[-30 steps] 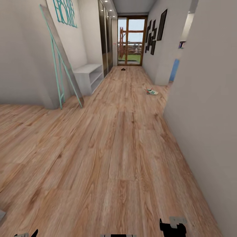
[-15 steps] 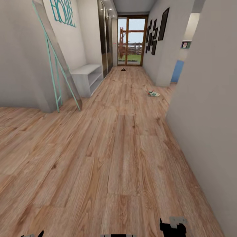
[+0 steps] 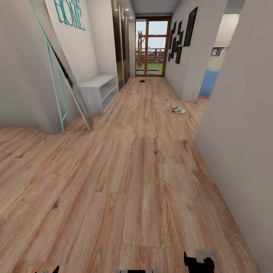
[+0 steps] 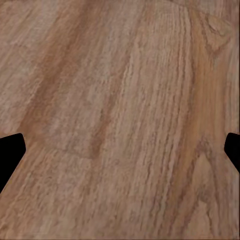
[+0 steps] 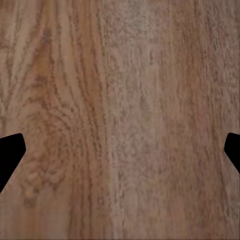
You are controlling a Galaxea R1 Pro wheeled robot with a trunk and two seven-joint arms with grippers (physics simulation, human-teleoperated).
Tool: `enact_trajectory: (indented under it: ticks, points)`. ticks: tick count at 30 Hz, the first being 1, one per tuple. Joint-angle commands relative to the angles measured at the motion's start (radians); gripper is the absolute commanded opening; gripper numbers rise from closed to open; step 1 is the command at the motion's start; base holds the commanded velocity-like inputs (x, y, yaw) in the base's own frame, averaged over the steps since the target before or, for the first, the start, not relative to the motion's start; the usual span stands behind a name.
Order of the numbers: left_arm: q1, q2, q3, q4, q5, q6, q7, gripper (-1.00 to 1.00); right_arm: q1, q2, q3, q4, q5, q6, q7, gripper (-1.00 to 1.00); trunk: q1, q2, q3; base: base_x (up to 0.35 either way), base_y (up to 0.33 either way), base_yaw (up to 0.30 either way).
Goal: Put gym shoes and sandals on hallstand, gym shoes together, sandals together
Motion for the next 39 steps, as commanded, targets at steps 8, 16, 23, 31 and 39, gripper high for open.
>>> enact_trajectory:
  ticks: [8,16,23,31,39]
  points:
    - [-0.001,-0.021,0.016,-0.002,-0.005,-0.012,-0.006,1.0,-0.001,0.0,-0.007,0.002,0.011,-0.003,-0.004,1.0,0.0,0.0,-0.001,0.337,0.0,0.0]
    - [-0.001,-0.019,0.022,-0.001,-0.003,-0.013,-0.006,1.0,-0.001,0.0,-0.007,0.003,0.011,-0.002,-0.003,1.0,0.0,0.0,-0.001,0.337,0.0,0.0]
    - [-0.001,-0.018,0.023,-0.001,-0.002,-0.013,-0.006,1.0,-0.001,0.0,-0.007,0.003,0.013,-0.002,-0.003,1.0,0.0,0.0,-0.001,0.337,0.0,0.0]
    - [-0.001,-0.02,0.021,-0.001,-0.004,-0.014,-0.006,1.0,-0.001,0.0,-0.007,0.004,0.013,-0.002,-0.004,1.0,0.0,0.0,-0.001,0.337,0.0,0.0]
    - [-0.001,-0.02,0.022,0.0,-0.004,-0.014,-0.006,1.0,0.002,0.0,-0.007,0.004,0.013,-0.002,-0.004,1.0,0.0,0.0,-0.001,0.337,0.0,0.0]
